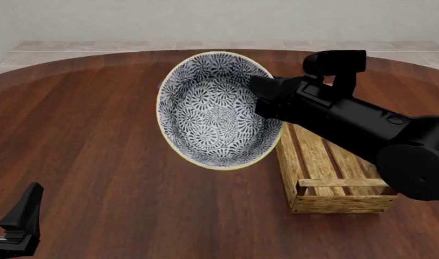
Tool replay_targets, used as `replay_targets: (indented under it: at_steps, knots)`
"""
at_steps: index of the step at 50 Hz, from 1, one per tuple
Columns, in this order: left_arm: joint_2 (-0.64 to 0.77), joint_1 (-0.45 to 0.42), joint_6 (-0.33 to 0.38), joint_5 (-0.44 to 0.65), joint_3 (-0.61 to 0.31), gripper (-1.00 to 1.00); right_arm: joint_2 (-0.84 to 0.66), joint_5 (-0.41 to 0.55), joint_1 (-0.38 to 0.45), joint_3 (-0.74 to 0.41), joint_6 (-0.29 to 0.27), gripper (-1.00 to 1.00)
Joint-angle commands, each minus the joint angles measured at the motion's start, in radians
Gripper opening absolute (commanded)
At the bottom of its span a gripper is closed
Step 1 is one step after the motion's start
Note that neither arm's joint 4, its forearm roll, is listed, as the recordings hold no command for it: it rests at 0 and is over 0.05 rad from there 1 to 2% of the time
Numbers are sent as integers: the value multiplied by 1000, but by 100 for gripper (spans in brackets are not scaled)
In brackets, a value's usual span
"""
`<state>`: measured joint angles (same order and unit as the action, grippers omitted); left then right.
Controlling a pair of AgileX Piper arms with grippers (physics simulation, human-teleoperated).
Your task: Pick up the bowl on the left and put it in the tray.
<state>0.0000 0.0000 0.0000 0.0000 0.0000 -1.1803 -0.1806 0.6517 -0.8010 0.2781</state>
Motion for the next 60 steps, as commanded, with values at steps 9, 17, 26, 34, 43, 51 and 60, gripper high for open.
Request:
replay_targets:
  at_steps: [9,17,26,34,43,51,60]
  knots:
    - [0,0,0,0,0,100,81,23,-29,19,-21,-100]
    - [0,0,0,0,0,100,101,19,-54,28,-19,-100]
    - [0,0,0,0,0,100,126,10,-99,43,-12,-100]
    - [0,0,0,0,0,100,163,9,-160,54,-56,-100]
    - [0,0,0,0,0,100,185,-7,-219,88,-16,-100]
    - [0,0,0,0,0,100,206,-11,-258,105,19,-100]
    - [0,0,0,0,0,100,219,-9,-281,112,30,-100]
